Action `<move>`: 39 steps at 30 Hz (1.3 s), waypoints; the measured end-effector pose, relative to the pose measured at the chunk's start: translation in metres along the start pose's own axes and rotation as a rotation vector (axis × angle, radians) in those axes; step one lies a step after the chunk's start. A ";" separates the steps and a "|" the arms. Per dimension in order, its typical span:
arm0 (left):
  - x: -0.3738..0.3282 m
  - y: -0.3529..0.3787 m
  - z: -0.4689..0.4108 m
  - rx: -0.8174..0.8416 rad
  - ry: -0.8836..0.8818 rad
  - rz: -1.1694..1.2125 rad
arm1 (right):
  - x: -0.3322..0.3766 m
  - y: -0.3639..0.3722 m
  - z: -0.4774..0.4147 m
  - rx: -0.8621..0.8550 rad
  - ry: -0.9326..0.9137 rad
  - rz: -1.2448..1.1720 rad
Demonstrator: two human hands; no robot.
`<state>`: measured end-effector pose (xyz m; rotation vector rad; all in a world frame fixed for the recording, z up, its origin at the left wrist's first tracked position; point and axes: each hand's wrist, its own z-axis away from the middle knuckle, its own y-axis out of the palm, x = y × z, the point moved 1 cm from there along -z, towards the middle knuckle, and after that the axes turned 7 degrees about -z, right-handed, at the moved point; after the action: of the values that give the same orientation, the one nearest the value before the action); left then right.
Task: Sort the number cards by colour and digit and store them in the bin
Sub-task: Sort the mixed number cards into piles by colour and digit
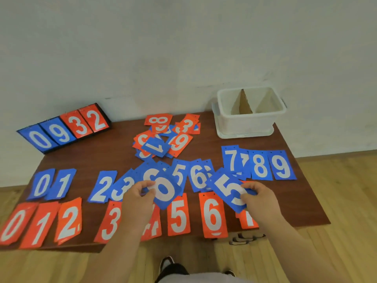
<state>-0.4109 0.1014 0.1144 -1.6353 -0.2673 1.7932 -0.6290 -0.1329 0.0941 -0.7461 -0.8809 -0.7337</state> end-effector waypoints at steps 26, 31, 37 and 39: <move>0.090 -0.132 -0.137 0.268 -0.008 -0.175 | 0.008 0.239 -0.049 -0.089 0.050 0.390; 0.083 -0.113 -0.142 0.343 0.029 -0.216 | 0.021 0.227 -0.043 -0.016 0.064 0.569; 0.057 -0.049 -0.135 0.514 0.118 -0.231 | 0.038 0.214 -0.026 0.191 -0.061 0.201; 0.040 -0.020 -0.127 0.583 0.144 -0.229 | 0.036 0.206 -0.028 0.285 -0.079 0.157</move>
<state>-0.2838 0.1037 0.0696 -1.2476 0.1245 1.3981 -0.4360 -0.0545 0.0603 -0.5853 -0.9629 -0.4304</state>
